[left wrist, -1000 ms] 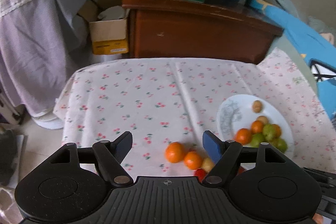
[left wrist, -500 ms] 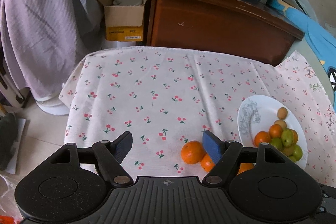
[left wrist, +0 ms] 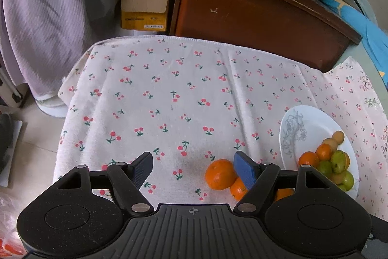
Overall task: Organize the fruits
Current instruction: 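Move both open tools back toward the tangerines in the fruit row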
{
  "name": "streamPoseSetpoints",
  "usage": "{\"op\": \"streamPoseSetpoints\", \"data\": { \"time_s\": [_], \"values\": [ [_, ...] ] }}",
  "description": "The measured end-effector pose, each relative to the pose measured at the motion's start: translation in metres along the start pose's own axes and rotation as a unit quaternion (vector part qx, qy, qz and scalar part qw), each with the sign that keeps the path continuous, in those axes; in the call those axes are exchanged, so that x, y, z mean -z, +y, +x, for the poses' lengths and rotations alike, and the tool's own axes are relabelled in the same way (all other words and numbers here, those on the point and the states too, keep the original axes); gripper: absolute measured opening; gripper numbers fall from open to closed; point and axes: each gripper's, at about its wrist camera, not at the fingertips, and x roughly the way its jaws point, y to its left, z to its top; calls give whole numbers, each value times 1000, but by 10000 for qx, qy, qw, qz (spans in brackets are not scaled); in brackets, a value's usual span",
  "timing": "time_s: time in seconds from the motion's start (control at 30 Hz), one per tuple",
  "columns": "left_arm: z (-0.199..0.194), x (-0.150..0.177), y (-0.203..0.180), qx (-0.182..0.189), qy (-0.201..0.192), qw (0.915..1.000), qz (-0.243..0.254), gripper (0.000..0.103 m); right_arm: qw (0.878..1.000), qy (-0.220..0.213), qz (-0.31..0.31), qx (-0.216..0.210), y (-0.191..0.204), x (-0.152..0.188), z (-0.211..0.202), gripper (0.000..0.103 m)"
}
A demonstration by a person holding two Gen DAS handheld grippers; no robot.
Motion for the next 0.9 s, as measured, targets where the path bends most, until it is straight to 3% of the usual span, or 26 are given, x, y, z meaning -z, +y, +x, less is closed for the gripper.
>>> {"op": "streamPoseSetpoints", "data": {
  "time_s": [0.27,0.67,0.83,0.9],
  "values": [
    [8,5,-4,-44,63,9999,85,74,9993,-32,-327,157,4,2,-1,23],
    [20,10,-11,35,55,9999,80,71,9982,210,48,-557,6,13,-28,23],
    [20,10,-5,443,195,9982,-353,56,9974,339,195,-614,3,16,-26,23],
    [19,10,0,435,175,9977,-482,53,9974,347,191,-600,4,16,-25,23]
  ]
}}
